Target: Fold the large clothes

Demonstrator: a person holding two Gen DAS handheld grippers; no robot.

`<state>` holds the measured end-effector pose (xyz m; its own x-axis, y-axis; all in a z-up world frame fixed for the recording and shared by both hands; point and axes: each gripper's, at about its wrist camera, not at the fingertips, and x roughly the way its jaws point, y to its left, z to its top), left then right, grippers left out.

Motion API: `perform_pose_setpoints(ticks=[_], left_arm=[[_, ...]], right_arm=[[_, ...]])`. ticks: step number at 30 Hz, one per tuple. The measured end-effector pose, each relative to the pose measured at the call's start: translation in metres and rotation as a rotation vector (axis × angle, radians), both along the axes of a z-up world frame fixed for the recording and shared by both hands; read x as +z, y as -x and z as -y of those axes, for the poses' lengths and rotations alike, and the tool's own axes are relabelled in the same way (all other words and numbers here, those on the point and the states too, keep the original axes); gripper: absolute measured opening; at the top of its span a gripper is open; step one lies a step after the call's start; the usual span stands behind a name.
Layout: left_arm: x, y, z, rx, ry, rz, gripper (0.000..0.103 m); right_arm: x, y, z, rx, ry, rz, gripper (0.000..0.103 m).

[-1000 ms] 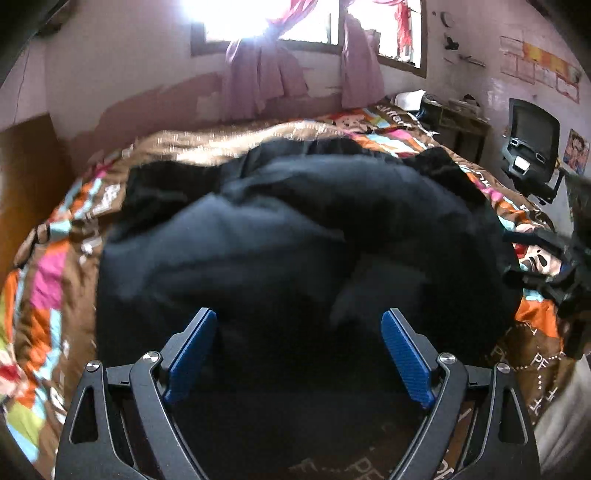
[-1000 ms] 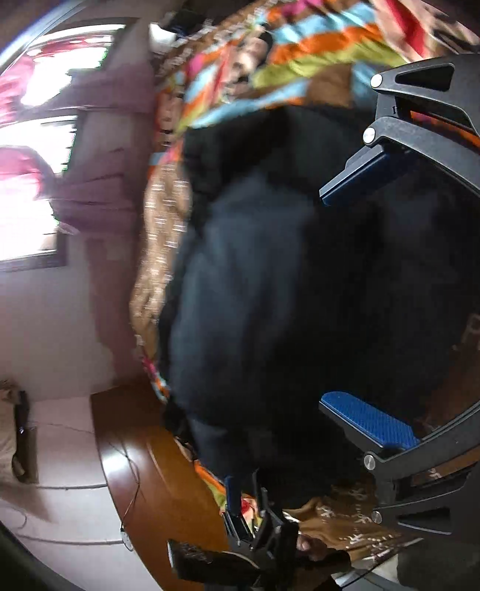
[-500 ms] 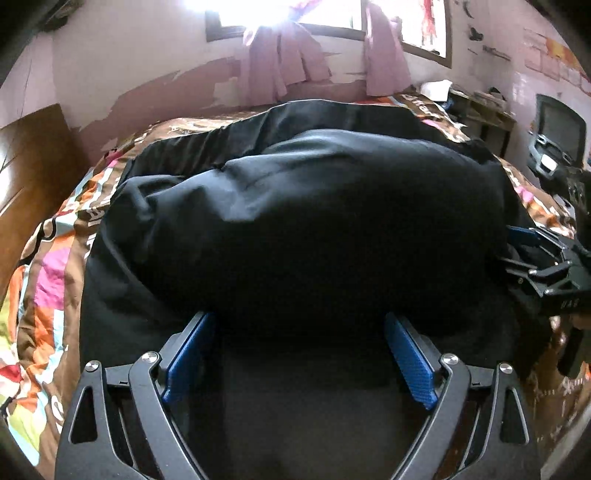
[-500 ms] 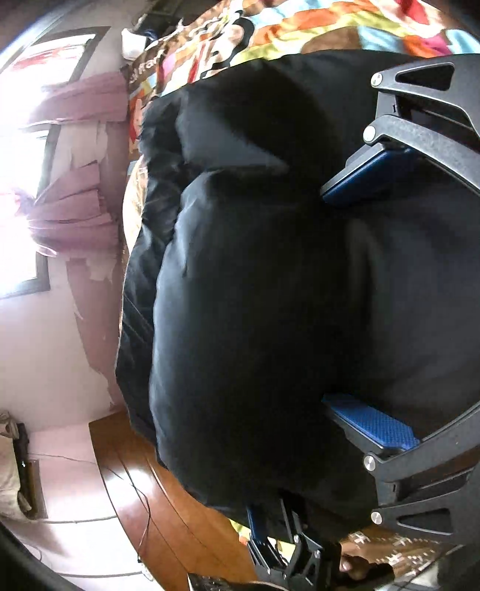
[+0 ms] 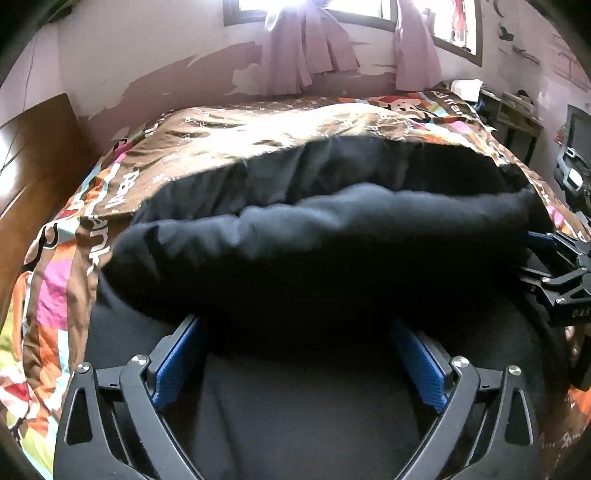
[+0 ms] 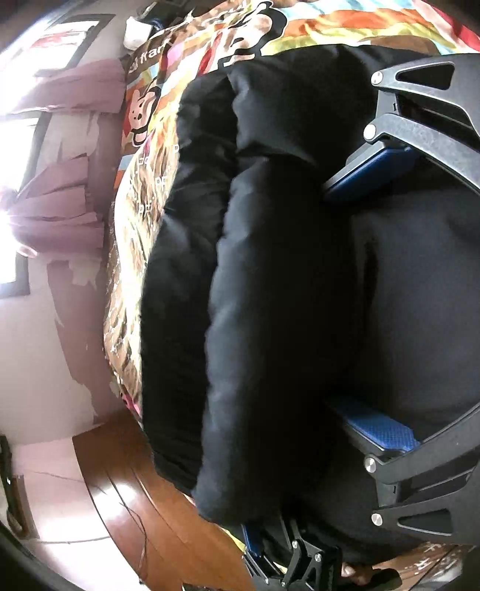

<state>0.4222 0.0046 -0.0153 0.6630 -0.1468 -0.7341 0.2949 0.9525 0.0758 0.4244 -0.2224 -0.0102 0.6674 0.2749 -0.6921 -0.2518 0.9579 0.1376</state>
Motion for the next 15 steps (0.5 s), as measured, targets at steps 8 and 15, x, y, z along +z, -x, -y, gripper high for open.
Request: perform_pose_setpoints(ticks=[8, 15], left_arm=[[0.001, -0.036, -0.015, -0.022, 0.077, -0.066, 0.102], [-0.005, -0.052, -0.018, -0.069, 0.081, -0.112, 0.102]], right_arm=[[0.002, -0.033, 0.004, -0.038, 0.014, -0.095, 0.103], [-0.008, -0.047, 0.005, -0.010, 0.051, -0.121, 0.103]])
